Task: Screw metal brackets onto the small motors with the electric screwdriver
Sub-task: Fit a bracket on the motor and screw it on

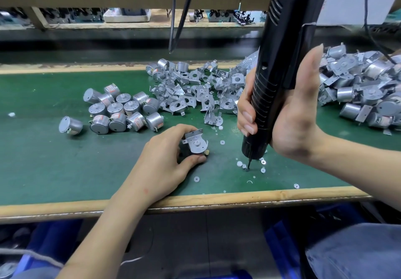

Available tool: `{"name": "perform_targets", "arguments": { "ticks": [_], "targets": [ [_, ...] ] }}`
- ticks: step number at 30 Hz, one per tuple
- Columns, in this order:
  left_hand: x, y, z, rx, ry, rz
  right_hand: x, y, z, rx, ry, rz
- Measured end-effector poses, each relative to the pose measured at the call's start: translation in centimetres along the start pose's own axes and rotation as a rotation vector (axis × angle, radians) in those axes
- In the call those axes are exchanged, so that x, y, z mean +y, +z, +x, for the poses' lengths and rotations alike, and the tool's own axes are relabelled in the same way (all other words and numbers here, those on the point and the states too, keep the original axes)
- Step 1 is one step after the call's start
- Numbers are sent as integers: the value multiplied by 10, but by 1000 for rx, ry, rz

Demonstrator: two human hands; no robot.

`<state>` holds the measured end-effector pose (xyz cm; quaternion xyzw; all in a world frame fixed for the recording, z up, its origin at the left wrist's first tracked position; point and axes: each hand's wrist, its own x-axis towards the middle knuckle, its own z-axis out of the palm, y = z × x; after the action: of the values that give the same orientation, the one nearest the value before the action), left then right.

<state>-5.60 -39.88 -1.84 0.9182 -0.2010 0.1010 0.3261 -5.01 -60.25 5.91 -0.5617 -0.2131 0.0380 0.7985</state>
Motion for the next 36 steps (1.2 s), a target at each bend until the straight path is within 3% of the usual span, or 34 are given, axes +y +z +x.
{"name": "perform_targets", "arguments": {
  "ticks": [21,36],
  "targets": [
    [0,-1,0,-1,7,-5,-9,4,-1,-31,-3,-2],
    [-2,1,1,1,-7,7,0,-5,15,112,-90,-65]
  ]
}}
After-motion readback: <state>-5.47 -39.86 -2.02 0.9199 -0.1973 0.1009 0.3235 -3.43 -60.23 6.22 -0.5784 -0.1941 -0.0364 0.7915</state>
